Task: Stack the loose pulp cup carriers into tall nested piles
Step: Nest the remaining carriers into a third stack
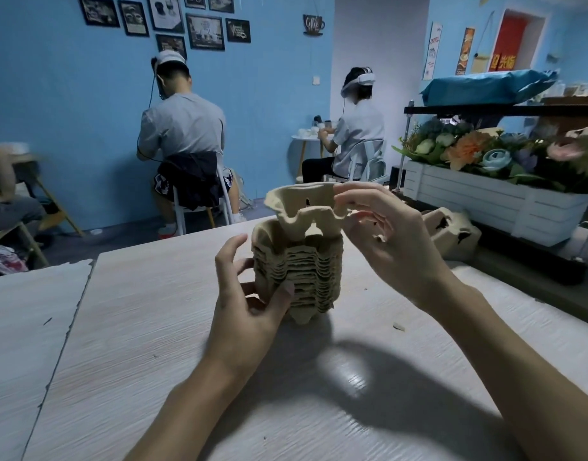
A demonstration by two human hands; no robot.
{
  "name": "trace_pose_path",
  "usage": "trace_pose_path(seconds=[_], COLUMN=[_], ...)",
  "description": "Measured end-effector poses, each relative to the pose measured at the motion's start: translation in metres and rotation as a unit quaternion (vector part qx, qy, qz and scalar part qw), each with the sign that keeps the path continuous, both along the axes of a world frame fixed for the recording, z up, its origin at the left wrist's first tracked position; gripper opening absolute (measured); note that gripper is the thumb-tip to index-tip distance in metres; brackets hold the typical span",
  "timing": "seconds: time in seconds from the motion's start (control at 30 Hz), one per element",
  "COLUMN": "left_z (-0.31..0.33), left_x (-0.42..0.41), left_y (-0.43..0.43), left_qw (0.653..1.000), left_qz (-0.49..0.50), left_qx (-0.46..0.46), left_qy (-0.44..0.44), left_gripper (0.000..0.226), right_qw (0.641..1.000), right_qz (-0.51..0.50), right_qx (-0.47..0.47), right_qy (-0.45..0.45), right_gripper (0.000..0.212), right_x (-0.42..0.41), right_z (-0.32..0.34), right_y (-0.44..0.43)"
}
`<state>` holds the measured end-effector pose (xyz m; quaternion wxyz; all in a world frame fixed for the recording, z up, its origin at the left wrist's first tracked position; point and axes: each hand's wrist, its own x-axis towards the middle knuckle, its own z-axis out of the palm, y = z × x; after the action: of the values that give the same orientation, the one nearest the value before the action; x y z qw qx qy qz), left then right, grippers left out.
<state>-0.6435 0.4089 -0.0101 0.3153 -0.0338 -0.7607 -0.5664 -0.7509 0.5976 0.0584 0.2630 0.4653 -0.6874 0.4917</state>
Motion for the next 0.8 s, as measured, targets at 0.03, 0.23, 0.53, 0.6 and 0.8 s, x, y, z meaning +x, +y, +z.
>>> trace_pose_path(seconds=[0.03,0.23,0.53,0.6,0.8], left_z=[0.0,0.0,0.008,0.006,-0.002], left_x=[0.0,-0.001,-0.003,-0.007,-0.018], left_y=[0.0,0.001,0.006,0.008,0.013], left_qw=[1.0,1.0,0.999,0.999,0.999], left_qz=[0.002,0.009,0.023,0.025,0.031], left_qx=[0.002,-0.001,-0.038,-0.039,-0.031], left_qy=[-0.003,-0.001,-0.007,-0.01,-0.013], left_gripper=[0.081,0.09,0.073,0.072,0.076], right_qw=[1.0,0.996,0.983,0.964,0.896], right_qz=[0.005,0.044,-0.159,-0.225,-0.303], right_qx=[-0.006,-0.012,0.037,0.078,0.253], right_qy=[-0.021,-0.077,-0.079,-0.119,-0.204], right_gripper=[0.027,0.027,0.029,0.024,0.046], right_x=[0.001,0.008,-0.035,-0.058,-0.094], right_z=[0.0,-0.002,-0.025,-0.041,-0.069], right_y=[0.001,-0.004,0.007,0.018,0.029])
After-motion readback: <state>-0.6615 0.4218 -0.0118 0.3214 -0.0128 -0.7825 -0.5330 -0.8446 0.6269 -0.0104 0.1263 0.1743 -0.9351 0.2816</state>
